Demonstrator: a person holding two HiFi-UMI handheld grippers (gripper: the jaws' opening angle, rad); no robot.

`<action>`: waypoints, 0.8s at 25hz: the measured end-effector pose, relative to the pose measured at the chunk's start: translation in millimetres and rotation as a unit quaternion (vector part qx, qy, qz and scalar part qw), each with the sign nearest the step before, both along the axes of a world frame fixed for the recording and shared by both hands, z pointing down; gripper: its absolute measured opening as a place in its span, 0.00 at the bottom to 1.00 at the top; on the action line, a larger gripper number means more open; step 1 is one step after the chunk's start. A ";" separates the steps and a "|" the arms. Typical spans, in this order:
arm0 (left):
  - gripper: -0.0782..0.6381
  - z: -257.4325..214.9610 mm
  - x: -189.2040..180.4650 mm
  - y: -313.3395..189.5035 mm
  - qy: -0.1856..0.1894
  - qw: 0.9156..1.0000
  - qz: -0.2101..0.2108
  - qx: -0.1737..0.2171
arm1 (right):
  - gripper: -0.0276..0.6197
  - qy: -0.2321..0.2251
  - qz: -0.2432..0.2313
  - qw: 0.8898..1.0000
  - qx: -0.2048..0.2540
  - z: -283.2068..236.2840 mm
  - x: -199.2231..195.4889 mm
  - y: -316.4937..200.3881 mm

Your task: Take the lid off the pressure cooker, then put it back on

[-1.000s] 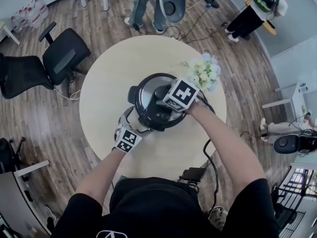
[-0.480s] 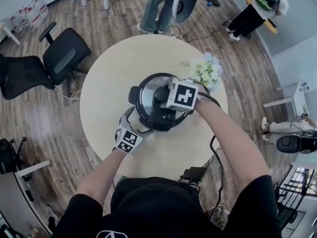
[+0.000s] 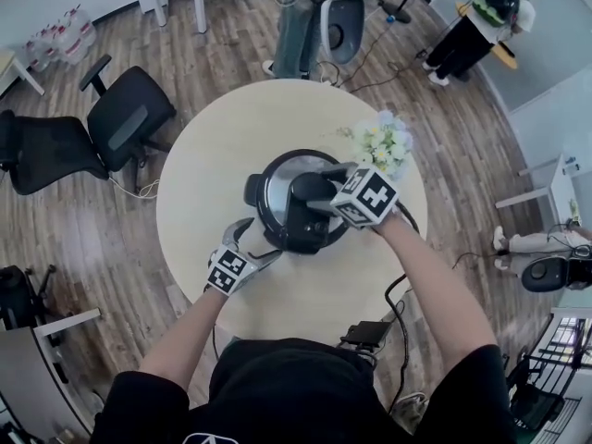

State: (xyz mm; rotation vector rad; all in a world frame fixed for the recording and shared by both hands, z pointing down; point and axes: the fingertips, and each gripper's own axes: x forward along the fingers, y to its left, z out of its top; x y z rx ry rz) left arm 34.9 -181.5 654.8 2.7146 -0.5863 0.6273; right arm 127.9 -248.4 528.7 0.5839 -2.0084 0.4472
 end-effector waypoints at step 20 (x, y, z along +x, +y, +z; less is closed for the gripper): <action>0.11 -297.3 -38.3 9.5 0.221 0.941 -0.094 0.236 | 0.14 -0.306 0.284 0.838 0.351 -146.4 48.2 121.6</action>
